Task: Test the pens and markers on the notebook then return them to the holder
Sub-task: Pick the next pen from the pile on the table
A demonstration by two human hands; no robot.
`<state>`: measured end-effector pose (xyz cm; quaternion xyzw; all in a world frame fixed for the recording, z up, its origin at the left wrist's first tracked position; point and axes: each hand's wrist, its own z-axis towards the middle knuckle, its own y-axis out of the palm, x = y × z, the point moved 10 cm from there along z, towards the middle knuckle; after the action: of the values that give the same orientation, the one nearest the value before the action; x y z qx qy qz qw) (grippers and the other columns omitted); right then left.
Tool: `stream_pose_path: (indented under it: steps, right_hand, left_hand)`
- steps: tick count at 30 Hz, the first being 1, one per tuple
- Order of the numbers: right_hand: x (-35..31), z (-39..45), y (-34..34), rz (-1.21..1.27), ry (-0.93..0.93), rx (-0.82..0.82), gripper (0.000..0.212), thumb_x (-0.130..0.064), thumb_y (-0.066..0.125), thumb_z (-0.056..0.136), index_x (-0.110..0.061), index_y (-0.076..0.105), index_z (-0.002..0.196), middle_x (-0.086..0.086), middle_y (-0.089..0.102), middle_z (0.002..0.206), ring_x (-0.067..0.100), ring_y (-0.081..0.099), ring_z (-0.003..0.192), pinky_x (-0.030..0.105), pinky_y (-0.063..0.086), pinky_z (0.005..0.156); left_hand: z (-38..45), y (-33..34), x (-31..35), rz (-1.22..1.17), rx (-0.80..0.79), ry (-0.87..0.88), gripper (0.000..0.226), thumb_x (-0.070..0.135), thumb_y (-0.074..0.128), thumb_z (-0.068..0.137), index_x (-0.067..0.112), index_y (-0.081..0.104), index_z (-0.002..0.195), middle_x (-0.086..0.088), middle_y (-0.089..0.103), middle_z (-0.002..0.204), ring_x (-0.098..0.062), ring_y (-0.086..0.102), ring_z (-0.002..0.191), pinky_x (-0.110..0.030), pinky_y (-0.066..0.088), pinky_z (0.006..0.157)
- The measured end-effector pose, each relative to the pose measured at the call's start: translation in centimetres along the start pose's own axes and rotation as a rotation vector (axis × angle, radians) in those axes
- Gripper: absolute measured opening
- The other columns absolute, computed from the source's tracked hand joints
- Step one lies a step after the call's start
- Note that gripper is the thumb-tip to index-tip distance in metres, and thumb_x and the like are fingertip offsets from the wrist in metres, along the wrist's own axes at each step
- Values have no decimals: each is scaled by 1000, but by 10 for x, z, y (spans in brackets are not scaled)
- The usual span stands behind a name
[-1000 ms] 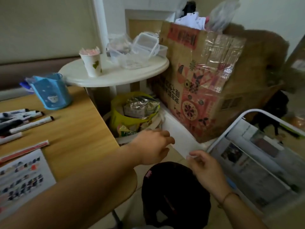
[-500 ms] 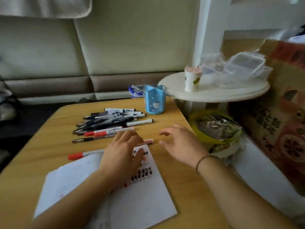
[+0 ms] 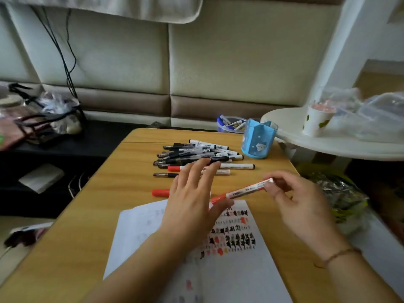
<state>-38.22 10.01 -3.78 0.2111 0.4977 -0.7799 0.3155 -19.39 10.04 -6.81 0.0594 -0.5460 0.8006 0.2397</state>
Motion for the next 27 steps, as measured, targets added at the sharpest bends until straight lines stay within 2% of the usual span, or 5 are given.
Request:
stream_pose_path:
  steps: [2, 4, 6, 10, 27]
  right_hand:
    - [-18, -14, -1, 319, 21, 37, 12, -38, 58, 84, -31, 66, 90, -7, 66, 73, 5, 60, 68, 16, 45, 60]
    - [-22, -29, 12, 733, 114, 60, 17, -40, 59, 83, -24, 66, 84, 1, 61, 65, 16, 57, 60, 25, 43, 52]
    - [-27, -42, 43, 951, 186, -49, 24, -42, 68, 82, -20, 62, 80, 5, 51, 58, 23, 49, 52, 30, 37, 44]
    - [-32, -55, 85, 846, 171, -206, 33, -39, 69, 83, -12, 51, 78, 8, 45, 45, 20, 39, 39, 22, 32, 38]
    - [-42, -64, 106, 968, 56, -407, 27, -28, 61, 78, -14, 40, 69, 4, 39, 42, 17, 32, 36, 23, 30, 37]
  left_hand:
    - [-7, -12, 15, -6, 52, 104, 43, 60, 29, 94, 35, 51, 120, 10, 57, 120, -15, 51, 114, -36, 44, 94]
    - [-16, -17, 14, -183, 19, 104, 35, 55, 28, 96, 32, 54, 91, 11, 60, 80, -12, 57, 75, -34, 47, 67]
    - [-24, -12, 15, -360, -62, 130, 22, 44, 36, 99, 32, 49, 85, 12, 55, 74, -9, 51, 67, -32, 44, 62]
    - [-38, -9, 28, -440, -148, 285, 11, 20, 44, 99, 17, 48, 89, 8, 60, 81, -9, 55, 74, -28, 44, 67]
    - [-48, -3, 12, -523, -162, 323, 10, 24, 59, 93, 15, 55, 92, 5, 44, 47, -7, 38, 40, -14, 24, 46]
